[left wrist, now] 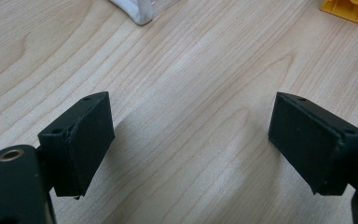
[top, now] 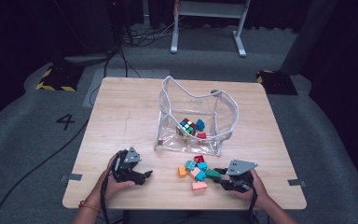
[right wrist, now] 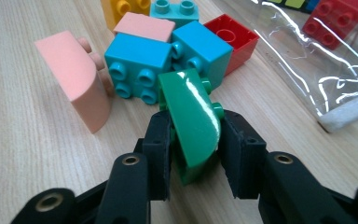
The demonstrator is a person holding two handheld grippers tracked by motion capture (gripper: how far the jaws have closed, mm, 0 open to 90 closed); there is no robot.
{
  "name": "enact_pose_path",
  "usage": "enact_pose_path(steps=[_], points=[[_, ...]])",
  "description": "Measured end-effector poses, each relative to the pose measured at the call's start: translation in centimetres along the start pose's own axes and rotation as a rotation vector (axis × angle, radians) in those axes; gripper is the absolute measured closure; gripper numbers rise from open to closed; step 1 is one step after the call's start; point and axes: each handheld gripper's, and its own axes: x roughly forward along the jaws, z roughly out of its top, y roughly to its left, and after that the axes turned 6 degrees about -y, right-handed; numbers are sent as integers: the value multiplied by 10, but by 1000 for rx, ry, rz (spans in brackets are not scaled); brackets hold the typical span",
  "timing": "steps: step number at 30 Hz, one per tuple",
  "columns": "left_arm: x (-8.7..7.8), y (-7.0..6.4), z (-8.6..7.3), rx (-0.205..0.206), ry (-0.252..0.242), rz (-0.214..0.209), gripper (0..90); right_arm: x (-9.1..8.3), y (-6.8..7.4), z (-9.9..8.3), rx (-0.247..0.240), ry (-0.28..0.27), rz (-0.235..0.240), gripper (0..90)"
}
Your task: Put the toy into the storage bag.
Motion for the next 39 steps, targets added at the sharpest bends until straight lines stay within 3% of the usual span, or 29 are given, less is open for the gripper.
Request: enact_pose_path(steps=[12,16,21,27,34,39], points=[[0,0,0,-4,-3,0,142,-12,-9,-1,-4,-27,-30,675],[0,0,0,-2,-1,-1,142,-23,-18,-2,20,-48,-53,676],[0,0,0,-1,0,-1,142,-29,-26,-2,10,-47,-61,676],[0,0,0,-1,-1,1,142,-43,-40,0,40,-77,-96,676],[0,0,0,2,-2,5,142,-71,-66,12,79,-138,-179,677],[0,0,0,1,-1,4,142,-82,-80,20,97,-149,-195,676]])
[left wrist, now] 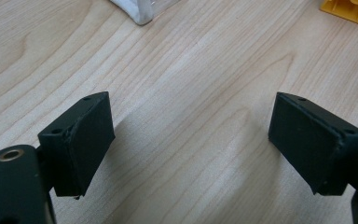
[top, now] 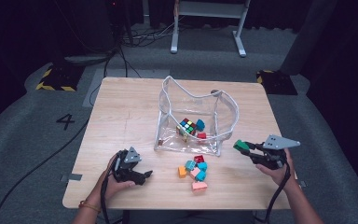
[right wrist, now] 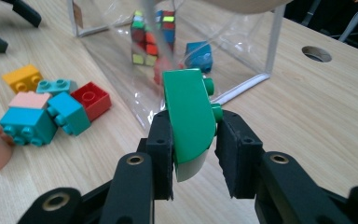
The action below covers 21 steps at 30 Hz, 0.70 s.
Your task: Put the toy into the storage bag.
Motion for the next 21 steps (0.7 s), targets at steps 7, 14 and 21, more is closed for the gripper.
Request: enact_pose_path(steps=[7,14,21], points=[[0,0,0,5,2,0,142,-11,-28,29,2,-25,-27,678],[0,0,0,0,-1,1,142,-11,-44,57,16,-74,-24,678],[0,0,0,-2,-2,0,142,-11,-56,87,14,-112,-42,678]])
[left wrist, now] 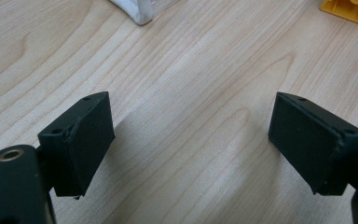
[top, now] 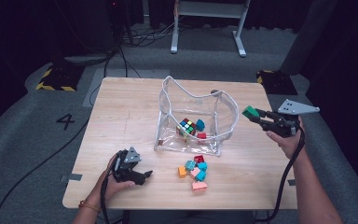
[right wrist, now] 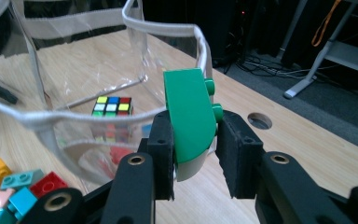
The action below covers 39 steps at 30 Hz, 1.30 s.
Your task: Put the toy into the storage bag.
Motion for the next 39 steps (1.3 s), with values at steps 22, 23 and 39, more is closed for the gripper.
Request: enact_pose_path(steps=[22,23,39], points=[[0,1,0,8,4,0,142,44,14,57,-106,33,73,678],[0,1,0,8,4,0,142,46,14,59,-105,37,81,678],[0,0,0,1,0,0,142,89,33,78,-220,139,205,678]])
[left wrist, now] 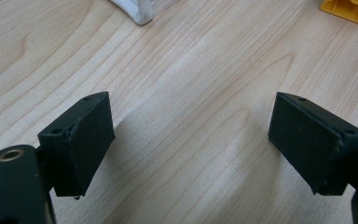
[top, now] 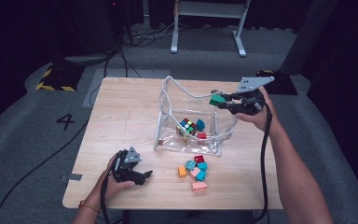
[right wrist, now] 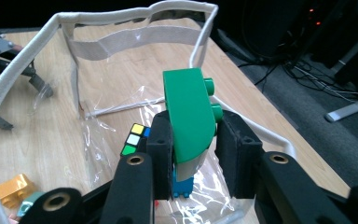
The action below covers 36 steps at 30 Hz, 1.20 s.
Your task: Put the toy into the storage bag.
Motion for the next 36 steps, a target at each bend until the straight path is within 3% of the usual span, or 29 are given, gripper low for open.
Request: enact_pose_path(steps=[9,13,15,27,31,36], points=[[0,0,0,4,5,-3,142,27,4,9,-24,59,56,678],[0,0,0,4,6,-5,142,40,5,10,-40,111,80,677],[0,1,0,8,6,-2,142,50,6,9,-59,168,97,677],[0,0,0,3,2,1,142,68,0,4,-69,310,108,677],[0,0,0,1,3,-4,142,73,-2,-1,-52,364,104,677],[0,0,0,0,4,-5,142,71,-8,-6,-41,386,84,676]])
